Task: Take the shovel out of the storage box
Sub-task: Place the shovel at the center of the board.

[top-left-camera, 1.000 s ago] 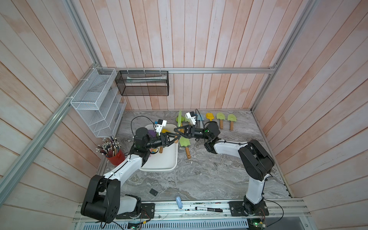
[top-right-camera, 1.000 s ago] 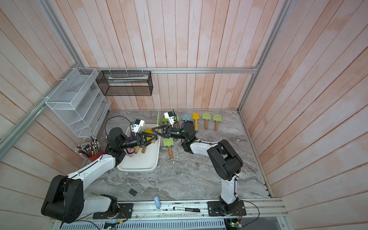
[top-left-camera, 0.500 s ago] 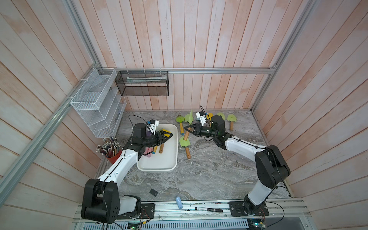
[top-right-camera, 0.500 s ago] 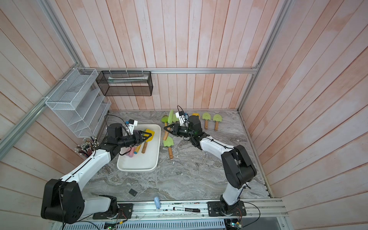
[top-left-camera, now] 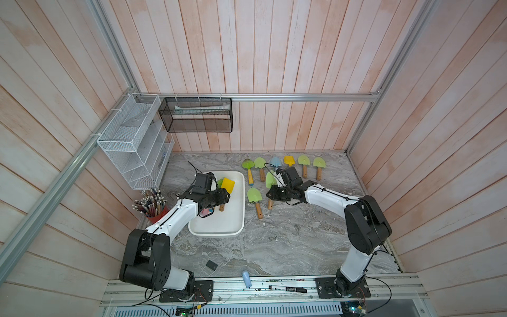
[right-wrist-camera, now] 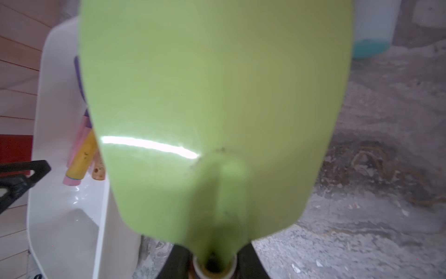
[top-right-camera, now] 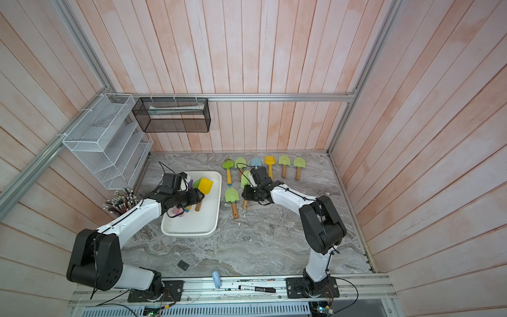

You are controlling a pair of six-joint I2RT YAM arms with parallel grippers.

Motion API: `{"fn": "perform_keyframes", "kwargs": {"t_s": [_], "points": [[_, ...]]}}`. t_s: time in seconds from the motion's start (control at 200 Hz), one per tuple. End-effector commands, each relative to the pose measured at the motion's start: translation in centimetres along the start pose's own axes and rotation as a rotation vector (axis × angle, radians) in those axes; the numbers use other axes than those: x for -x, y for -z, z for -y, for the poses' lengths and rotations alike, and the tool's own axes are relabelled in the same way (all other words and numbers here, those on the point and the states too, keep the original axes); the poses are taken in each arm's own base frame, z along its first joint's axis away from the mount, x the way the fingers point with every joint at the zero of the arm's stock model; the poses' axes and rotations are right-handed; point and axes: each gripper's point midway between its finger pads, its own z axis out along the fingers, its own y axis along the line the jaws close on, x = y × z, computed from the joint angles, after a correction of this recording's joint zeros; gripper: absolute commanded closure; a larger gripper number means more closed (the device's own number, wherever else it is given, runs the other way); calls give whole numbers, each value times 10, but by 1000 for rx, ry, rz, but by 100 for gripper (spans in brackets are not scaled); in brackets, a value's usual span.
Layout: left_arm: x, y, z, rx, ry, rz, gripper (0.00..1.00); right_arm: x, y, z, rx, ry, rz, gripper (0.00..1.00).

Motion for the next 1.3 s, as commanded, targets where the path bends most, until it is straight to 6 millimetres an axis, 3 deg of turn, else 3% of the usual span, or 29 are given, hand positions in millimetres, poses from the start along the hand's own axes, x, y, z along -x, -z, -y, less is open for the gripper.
{"fn": "perform_keyframes", "kwargs": {"t_s": [0.0,0.225,0.395,0.63,1.295], "points": [[0,-13,-15,110,-48,-7,39,-7,-8,16,-117,48,-41,80],[0,-29,-28,290,-135,-18,39,-27,-26,22,-172,67,-98,81],[-3,-40,-36,333,-150,-28,39,-42,-38,31,-193,50,-132,81],[-14,-53,-48,369,-155,-47,40,-46,-43,40,-232,41,-140,78],[-24,-65,-48,360,-168,-74,41,-51,-46,44,-239,27,-152,72]]}}
